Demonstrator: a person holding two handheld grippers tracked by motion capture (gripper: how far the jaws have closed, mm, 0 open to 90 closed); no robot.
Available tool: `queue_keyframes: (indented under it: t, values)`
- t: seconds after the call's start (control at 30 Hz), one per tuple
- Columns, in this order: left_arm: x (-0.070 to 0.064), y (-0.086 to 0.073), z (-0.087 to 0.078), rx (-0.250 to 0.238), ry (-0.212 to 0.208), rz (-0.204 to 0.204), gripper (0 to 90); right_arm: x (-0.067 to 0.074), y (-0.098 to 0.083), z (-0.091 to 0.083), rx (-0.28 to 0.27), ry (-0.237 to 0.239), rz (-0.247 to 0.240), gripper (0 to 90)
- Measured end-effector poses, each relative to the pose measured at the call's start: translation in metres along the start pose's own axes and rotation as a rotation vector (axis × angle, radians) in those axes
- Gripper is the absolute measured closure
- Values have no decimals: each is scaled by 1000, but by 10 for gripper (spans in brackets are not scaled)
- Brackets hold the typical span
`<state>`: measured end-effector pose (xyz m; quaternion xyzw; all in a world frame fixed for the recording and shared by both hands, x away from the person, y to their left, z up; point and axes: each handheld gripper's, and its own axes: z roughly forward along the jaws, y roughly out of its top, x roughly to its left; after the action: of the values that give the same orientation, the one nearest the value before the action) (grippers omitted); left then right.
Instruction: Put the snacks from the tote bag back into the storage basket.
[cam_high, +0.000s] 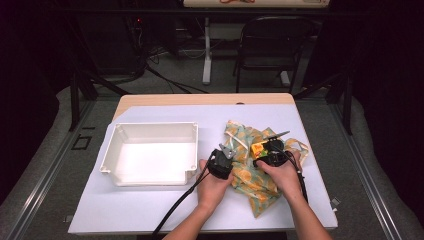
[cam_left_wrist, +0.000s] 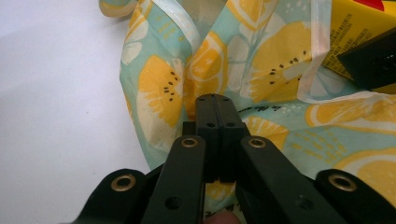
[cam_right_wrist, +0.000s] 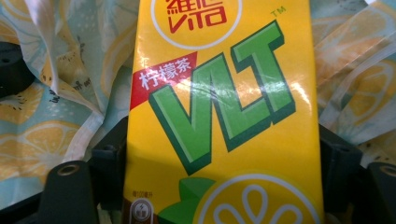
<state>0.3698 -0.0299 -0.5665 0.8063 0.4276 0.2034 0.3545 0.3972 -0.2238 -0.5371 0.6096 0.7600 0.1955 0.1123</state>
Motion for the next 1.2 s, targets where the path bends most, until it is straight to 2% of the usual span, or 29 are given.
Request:
queue_keyframes:
  t: [0.07,0.1,0.17,0.2,0.27,0.43,0.53,0.77,0.83,0.97,1.03,1.1,1.2]
  values:
    - [0,0,0,0,-1,-1,900,-1,-1,-1,-21,3,-15,284]
    - [0,0,0,-1,0,-1,900,-1,-1,-3,-53,11,-7,303]
    - [0,0,0,0,0,-1,900,-4,-3,-6,-76,31,-9,319]
    - [0,0,0,0,0,-1,900,-4,-5,-6,-93,36,-1,323]
    - [0,0,0,0,0,-1,900,-5,-7,-7,-107,37,-13,327]
    - [0,0,0,0,0,1,900,-3,-15,-11,-190,38,-32,333]
    - [0,0,0,0,0,1,900,-4,-19,-14,-259,29,-36,333]
    - [0,0,0,1,-1,-1,900,-8,-26,-29,-434,56,-31,333]
    - [0,0,0,1,0,-3,900,-7,-28,-33,-488,70,-40,333]
    - [1,0,0,1,-8,-5,900,-3,-32,-38,-565,50,-68,333]
    - [2,0,-1,8,-16,-12,900,-3,-35,-39,-608,65,-74,333]
    - [2,0,-1,-2,-9,-4,900,-2,-37,-41,-638,64,-81,333]
    - [0,-2,-6,-58,14,-11,873,-2,-40,-43,-691,95,-90,333]
